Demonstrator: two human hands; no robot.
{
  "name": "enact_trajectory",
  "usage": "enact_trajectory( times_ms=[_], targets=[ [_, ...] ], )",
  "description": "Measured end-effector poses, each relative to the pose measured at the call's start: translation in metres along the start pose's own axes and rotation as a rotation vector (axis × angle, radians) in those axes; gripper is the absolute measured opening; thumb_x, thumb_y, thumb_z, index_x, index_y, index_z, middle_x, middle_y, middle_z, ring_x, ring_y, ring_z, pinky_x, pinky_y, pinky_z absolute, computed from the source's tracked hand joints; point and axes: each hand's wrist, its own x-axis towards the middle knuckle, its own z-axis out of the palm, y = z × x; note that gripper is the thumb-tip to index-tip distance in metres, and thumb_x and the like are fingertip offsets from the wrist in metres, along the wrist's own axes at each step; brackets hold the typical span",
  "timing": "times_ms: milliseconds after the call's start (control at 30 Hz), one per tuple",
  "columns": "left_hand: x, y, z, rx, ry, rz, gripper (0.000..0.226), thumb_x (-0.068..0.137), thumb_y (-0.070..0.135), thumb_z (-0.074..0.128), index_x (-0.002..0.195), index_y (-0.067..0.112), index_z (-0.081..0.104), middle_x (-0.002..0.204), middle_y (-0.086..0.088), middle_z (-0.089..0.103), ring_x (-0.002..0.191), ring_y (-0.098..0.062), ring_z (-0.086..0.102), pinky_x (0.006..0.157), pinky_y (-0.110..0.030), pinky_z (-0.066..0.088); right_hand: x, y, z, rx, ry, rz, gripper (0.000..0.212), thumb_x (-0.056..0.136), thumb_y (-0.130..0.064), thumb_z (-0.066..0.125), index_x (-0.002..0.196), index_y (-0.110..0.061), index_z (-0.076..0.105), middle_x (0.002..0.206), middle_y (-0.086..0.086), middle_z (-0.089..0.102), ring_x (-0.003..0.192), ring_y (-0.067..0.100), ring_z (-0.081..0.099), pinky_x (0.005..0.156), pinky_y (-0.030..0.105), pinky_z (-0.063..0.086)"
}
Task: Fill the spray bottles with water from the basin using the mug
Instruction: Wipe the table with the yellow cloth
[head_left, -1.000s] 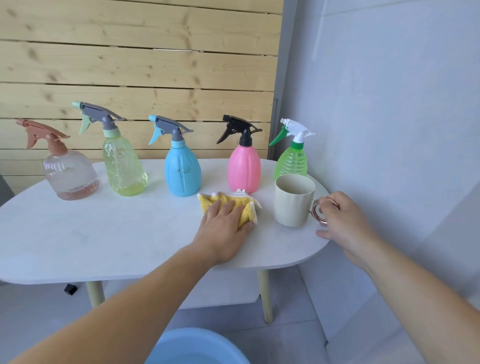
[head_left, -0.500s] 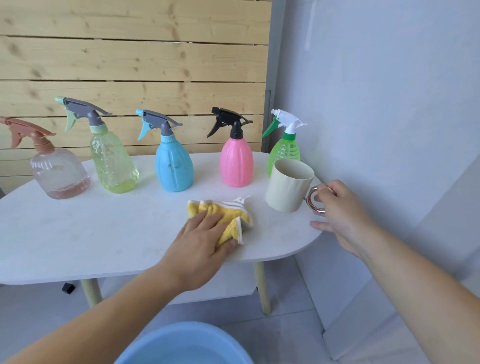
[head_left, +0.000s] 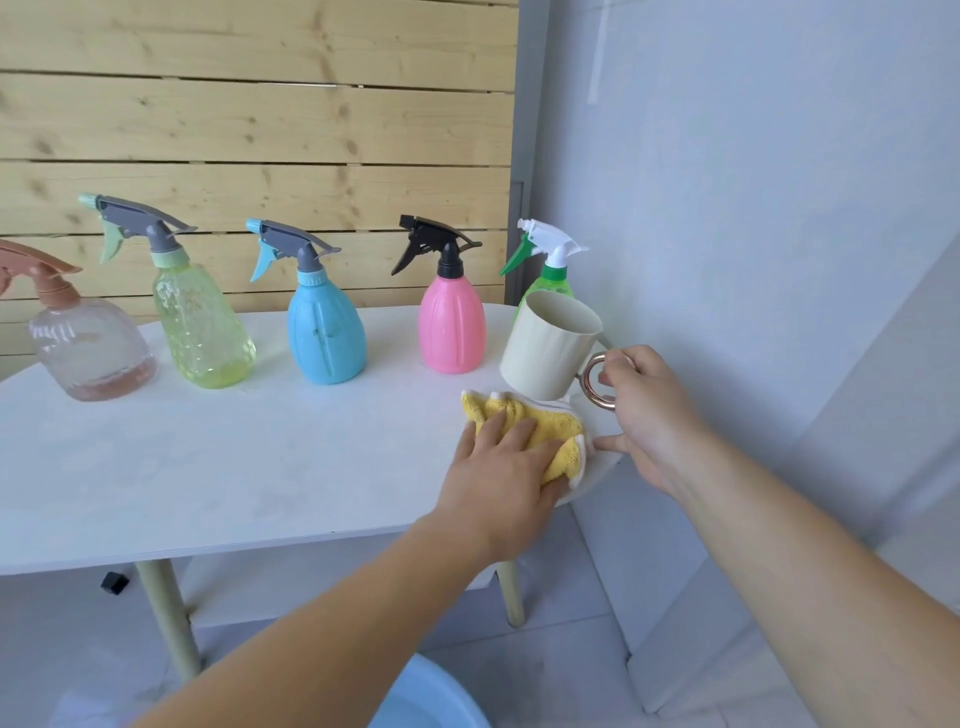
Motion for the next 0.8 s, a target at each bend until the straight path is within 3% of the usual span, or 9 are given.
enact_trajectory(
  times_ms=[100,167,233,367,500,633,800],
  targets=[
    [-0.011,-0.015,-0.002,-0.006,0.023,-0.064,0.048,0.107,0.049,0.033,0.148,0.031,0.048,0.161,0.004,0.039,0.150,-0.028,0.027,0.123,-0.043,0.025,-0.001,0.000,0.000,-0.036,-0.015,-0.011,0.022,0.104,-0.040,0.040,0.110,-0.025,0.056,0.105,-0.012,0.053,0.106,0.015,0.051,0.091,0.056,0.053],
    [-0.023,-0.030,-0.008,-0.002,0.039,-0.132,0.046,0.108,0.046,0.038,0.149,0.030,0.048,0.160,0.003,0.040,0.149,-0.027,0.029,0.122,-0.041,0.027,-0.002,0.000,-0.001,-0.052,-0.021,-0.015,0.023,0.104,-0.040,0.040,0.110,-0.025,0.056,0.106,-0.011,0.054,0.113,0.019,0.050,0.092,0.056,0.052],
    [-0.038,-0.048,-0.013,0.003,0.055,-0.213,0.051,0.105,0.052,0.033,0.148,0.030,0.051,0.157,0.004,0.044,0.147,-0.025,0.034,0.119,-0.040,0.034,-0.003,0.000,-0.001,-0.056,-0.029,-0.009,0.023,0.103,-0.041,0.040,0.110,-0.025,0.056,0.107,-0.010,0.054,0.114,0.019,0.050,0.093,0.055,0.052],
    [-0.060,-0.074,-0.018,-0.014,0.088,-0.248,0.084,0.085,0.065,0.007,0.143,0.029,0.057,0.150,0.003,0.052,0.139,-0.030,0.042,0.114,-0.046,0.040,-0.002,0.000,-0.004,-0.040,-0.029,0.000,0.023,0.103,-0.042,0.040,0.109,-0.027,0.057,0.114,-0.009,0.054,0.115,0.018,0.049,0.093,0.056,0.052],
    [-0.036,-0.064,-0.011,-0.032,0.042,-0.200,0.081,0.088,0.067,0.008,0.141,0.028,0.055,0.151,-0.001,0.048,0.138,-0.035,0.036,0.119,-0.052,0.029,-0.001,0.000,-0.005,-0.021,-0.028,0.008,0.023,0.103,-0.041,0.041,0.109,-0.027,0.057,0.119,-0.006,0.055,0.113,0.017,0.048,0.095,0.056,0.050],
    [0.002,-0.029,-0.002,-0.056,0.009,-0.122,0.051,0.104,0.056,0.027,0.144,0.032,0.050,0.149,-0.001,0.043,0.141,-0.036,0.031,0.120,-0.052,0.024,0.003,-0.001,-0.005,-0.002,-0.021,0.009,0.024,0.104,-0.041,0.041,0.110,-0.025,0.057,0.115,-0.006,0.056,0.107,0.018,0.048,0.097,0.056,0.048],
    [0.026,0.009,0.007,-0.052,0.011,0.011,0.085,0.082,0.065,0.006,0.145,0.034,0.054,0.148,-0.006,0.048,0.139,-0.041,0.034,0.119,-0.057,0.025,0.009,0.001,-0.005,-0.013,0.007,-0.043,0.023,0.104,-0.038,0.041,0.105,-0.023,0.058,0.096,-0.009,0.057,0.085,0.010,0.050,0.100,0.057,0.046]
  ],
)
